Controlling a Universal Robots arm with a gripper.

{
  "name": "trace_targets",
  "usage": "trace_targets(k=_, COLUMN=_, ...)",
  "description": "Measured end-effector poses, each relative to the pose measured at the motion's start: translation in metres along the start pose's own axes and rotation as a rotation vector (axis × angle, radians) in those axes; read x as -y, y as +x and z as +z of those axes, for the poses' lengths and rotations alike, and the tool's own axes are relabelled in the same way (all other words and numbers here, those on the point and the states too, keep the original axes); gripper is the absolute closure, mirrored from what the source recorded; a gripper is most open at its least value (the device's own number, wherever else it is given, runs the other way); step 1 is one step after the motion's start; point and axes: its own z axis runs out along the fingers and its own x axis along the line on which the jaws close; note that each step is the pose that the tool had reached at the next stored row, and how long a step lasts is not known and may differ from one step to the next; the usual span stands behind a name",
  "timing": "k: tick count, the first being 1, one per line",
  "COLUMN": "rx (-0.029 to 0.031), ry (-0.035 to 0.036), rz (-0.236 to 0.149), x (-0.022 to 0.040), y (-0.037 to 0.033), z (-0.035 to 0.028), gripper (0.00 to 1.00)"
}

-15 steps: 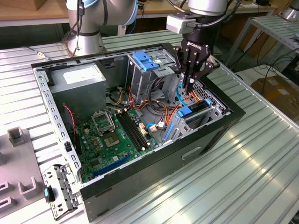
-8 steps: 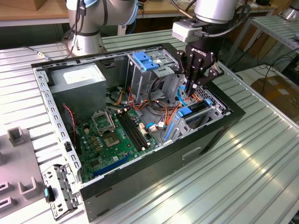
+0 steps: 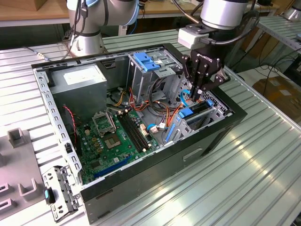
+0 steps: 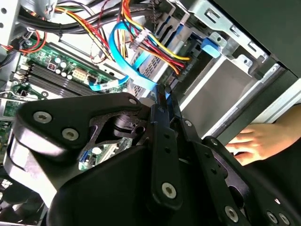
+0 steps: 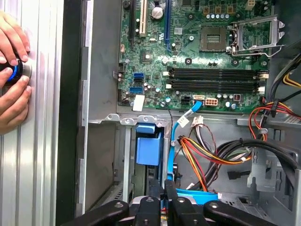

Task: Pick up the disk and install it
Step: 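Insert the second disk wire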

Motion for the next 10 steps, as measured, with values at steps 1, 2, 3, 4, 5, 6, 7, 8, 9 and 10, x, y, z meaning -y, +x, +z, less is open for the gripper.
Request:
trace_targets(k=1, rx=0.0049, ry=0.0059, rz=0.001, x=-0.0009, y=0.0029, z=0.0011, gripper=0.84)
trace_targets(k=2, rx=0.0074, ry=0.0098, rz=0.001, x=-0.0015, y=0.0042, z=0.0017, gripper=0.84)
trace_targets(k=3, rx=0.0091, ry=0.0122, rz=0.001, x=-0.0019, y=0.0049, z=0.0021, gripper=0.84)
trace_targets(k=4, rx=0.0114, ry=0.016, rz=0.001, x=-0.0029, y=0.0059, z=0.0027, gripper=0.84)
trace_targets(k=5, rx=0.0123, ry=0.0188, rz=0.002, x=-0.0041, y=0.0062, z=0.003, gripper=0.84)
trace_targets(k=6, rx=0.0128, ry=0.0236, rz=0.002, x=-0.0061, y=0.0065, z=0.0032, gripper=0.84)
trace_targets(k=7, rx=0.0145, ry=0.0297, rz=0.002, x=-0.0077, y=0.0069, z=0.0034, gripper=0.84)
trace_targets(k=8, rx=0.0176, ry=0.039, rz=0.002, x=-0.0088, y=0.0072, z=0.0037, gripper=0.84)
trace_targets(k=9, rx=0.0203, ry=0.0479, rz=0.002, x=-0.0095, y=0.0074, z=0.0038, gripper=0.84)
trace_targets(k=10, rx=0.0221, ry=0.0528, rz=0.003, x=-0.01, y=0.0074, z=0.0038, gripper=0.84)
